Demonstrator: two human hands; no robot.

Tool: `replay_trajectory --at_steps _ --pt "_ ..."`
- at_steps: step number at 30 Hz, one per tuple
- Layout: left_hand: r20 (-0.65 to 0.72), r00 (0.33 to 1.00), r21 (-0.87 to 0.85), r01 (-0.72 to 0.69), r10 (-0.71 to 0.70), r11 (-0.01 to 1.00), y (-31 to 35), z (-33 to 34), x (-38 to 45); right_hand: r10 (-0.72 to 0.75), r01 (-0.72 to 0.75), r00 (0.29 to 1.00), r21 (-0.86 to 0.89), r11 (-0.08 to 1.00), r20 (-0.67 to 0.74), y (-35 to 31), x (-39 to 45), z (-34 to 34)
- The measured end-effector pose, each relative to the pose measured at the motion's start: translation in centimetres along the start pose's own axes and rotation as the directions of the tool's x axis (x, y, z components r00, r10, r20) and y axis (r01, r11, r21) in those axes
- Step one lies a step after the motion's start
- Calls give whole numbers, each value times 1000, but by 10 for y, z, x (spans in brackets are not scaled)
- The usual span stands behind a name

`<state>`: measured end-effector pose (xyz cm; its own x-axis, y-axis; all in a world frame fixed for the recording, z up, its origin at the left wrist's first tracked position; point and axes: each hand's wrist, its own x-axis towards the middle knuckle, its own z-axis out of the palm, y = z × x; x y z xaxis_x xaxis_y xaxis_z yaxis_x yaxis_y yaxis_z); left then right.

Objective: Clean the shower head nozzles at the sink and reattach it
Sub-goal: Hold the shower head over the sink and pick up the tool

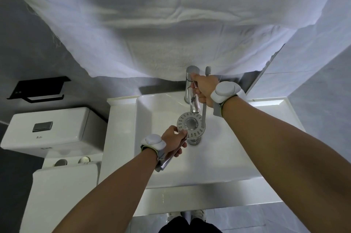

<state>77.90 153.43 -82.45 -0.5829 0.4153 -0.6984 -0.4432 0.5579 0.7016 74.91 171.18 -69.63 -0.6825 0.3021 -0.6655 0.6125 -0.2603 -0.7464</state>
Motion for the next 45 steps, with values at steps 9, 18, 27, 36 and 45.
replay_trajectory --at_steps 9,18,27,36,45 --pt "14 1000 -13 19 -18 1000 -3 2 3 -42 41 996 -12 999 -84 1 3 3" --pt "13 1000 -12 19 -18 1000 -2 3 2 -8 9 999 27 1000 -49 2 11 3" --pt "12 1000 -3 19 -19 1000 -1 0 4 -23 25 999 38 999 -47 0 10 2" --pt "6 1000 5 11 -11 1000 0 0 7 15 -17 999 59 998 44 -3 11 1" --pt "22 1000 4 9 -9 1000 4 0 9 -46 49 997 51 997 -54 -2 10 5"
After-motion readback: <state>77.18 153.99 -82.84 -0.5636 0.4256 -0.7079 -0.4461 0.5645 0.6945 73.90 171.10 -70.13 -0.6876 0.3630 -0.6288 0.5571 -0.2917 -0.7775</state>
